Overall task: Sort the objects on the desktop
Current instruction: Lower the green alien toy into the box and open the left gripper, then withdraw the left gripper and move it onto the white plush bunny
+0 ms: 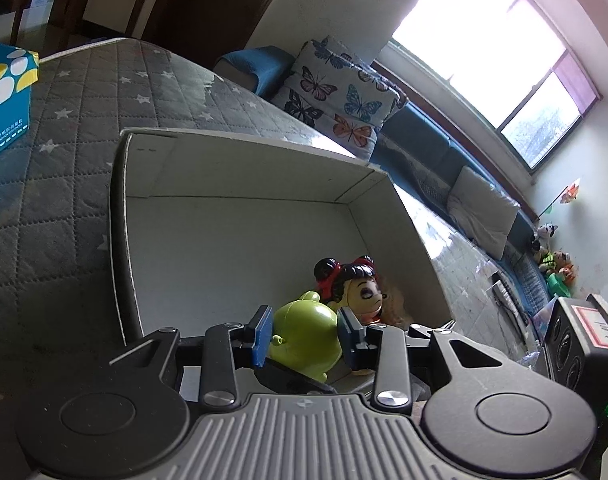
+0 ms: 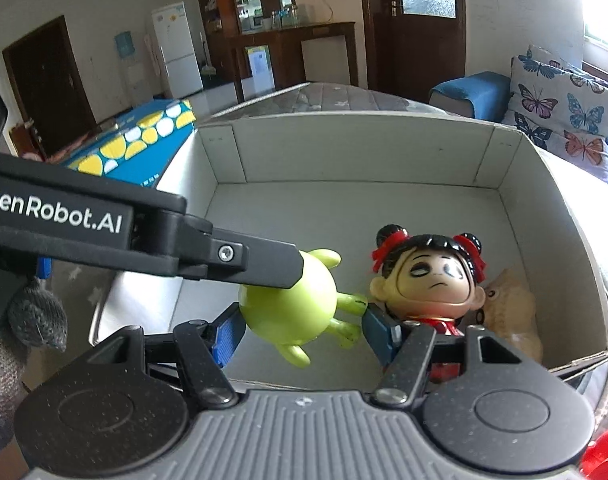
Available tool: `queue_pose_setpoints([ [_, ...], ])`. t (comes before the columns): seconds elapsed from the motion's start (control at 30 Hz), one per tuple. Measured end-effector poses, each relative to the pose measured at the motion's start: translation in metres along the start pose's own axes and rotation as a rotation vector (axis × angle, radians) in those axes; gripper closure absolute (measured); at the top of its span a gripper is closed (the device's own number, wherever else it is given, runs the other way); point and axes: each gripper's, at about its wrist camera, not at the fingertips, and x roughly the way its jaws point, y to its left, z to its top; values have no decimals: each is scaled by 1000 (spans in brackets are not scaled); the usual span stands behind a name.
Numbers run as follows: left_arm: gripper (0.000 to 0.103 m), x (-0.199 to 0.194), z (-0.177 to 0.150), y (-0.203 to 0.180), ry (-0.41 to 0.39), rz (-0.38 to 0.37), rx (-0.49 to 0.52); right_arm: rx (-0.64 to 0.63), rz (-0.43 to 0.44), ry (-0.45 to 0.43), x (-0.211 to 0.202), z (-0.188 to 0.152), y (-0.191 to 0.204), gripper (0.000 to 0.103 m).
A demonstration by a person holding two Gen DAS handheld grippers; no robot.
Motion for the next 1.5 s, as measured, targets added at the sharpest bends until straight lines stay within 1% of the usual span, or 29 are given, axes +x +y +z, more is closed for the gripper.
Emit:
queue_pose_setpoints([
  [0.17, 66, 3, -1, -1, 7, 9, 9, 10, 4, 21, 4, 2, -4, 38],
  [0.4, 65, 6, 2, 0, 14, 10, 2, 26, 9, 12, 4, 4, -11, 37],
  [0.43, 65, 6, 2, 0, 13, 5, 0, 36, 14, 9, 4, 5, -13, 36],
  [0.53, 65, 7, 2, 0, 16, 11, 1, 17, 7, 0, 1, 5, -9, 27],
  [0.67, 65, 7, 1, 1, 16, 14, 7, -6, 1, -12, -2, 4, -4, 27],
  [0.87, 65, 4, 1, 1, 14, 10, 5, 1, 6, -28, -8, 3, -5, 27],
  [1.07, 65, -6, -3, -4, -3, 5, 11, 9, 4, -90, -26, -3, -3, 27],
  [1.2, 65, -16, -6, -9, -24, -2, 22, 20, -4, -154, -46, -10, -3, 26],
  [1.4, 65, -34, -17, -24, -64, -24, 60, 23, -22, -231, -77, -23, -4, 24],
  [1.5, 65, -40, -25, -34, -74, -42, 85, 5, -38, -253, -90, -32, -2, 22],
])
